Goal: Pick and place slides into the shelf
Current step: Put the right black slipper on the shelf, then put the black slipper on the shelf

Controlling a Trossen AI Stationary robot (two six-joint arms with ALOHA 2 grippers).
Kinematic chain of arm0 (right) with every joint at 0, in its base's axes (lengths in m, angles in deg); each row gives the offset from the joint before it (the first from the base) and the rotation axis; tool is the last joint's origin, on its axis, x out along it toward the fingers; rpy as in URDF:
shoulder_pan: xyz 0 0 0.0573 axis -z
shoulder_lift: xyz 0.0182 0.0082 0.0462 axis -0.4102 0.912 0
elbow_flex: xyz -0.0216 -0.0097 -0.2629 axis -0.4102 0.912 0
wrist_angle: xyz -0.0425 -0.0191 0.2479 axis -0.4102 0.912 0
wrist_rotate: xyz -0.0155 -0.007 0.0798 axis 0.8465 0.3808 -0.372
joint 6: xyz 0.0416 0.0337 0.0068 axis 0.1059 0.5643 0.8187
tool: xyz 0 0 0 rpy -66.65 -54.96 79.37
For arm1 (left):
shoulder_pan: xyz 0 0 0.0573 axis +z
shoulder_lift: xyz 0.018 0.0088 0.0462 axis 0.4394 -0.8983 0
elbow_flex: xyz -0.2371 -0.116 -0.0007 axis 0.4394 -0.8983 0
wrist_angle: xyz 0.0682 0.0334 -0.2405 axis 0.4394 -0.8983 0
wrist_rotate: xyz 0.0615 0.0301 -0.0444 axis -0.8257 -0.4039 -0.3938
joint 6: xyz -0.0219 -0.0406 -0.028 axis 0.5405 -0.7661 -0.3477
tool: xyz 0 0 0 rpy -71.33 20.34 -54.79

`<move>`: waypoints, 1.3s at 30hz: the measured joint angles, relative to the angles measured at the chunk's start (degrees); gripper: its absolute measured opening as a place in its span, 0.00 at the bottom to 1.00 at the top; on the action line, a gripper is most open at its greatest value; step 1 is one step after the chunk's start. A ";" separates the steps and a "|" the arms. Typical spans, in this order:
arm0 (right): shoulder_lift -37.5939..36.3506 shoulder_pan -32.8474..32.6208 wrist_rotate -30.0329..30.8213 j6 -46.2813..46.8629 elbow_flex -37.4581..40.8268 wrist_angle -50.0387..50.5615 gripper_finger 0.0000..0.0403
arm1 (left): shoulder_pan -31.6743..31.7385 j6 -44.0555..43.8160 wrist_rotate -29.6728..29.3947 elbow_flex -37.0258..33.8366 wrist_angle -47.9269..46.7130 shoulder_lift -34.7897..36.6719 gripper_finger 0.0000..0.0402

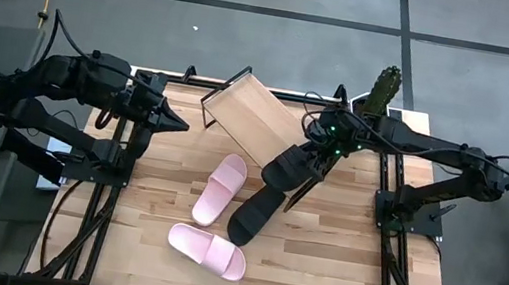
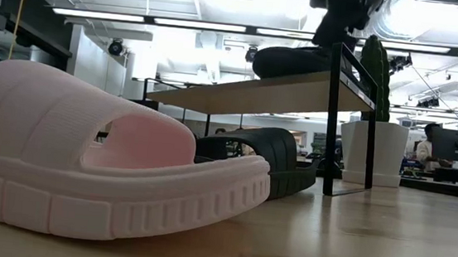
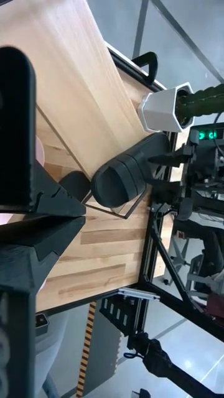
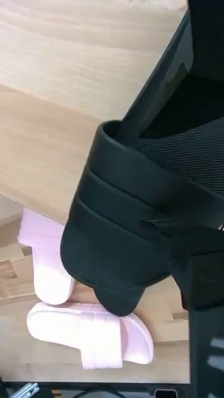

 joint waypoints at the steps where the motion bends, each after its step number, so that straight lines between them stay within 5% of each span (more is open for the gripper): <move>1: 0.00 0.00 0.11 0.00 -0.64 0.75 0.52 | 0.00 0.00 0.00 0.00 0.03 0.00 0.00; 17: -0.02 -0.04 -1.16 0.00 -7.00 4.17 0.52 | 0.00 -1.64 1.89 0.04 0.76 -4.10 0.00; 26: -0.02 -0.07 -11.49 0.52 -7.02 3.67 0.52 | 0.00 -1.55 4.52 0.04 0.78 -9.74 0.00; 39: -0.04 -5.50 -18.15 0.08 -7.02 1.72 0.52 | -4.06 4.58 5.84 0.06 0.42 -13.73 0.00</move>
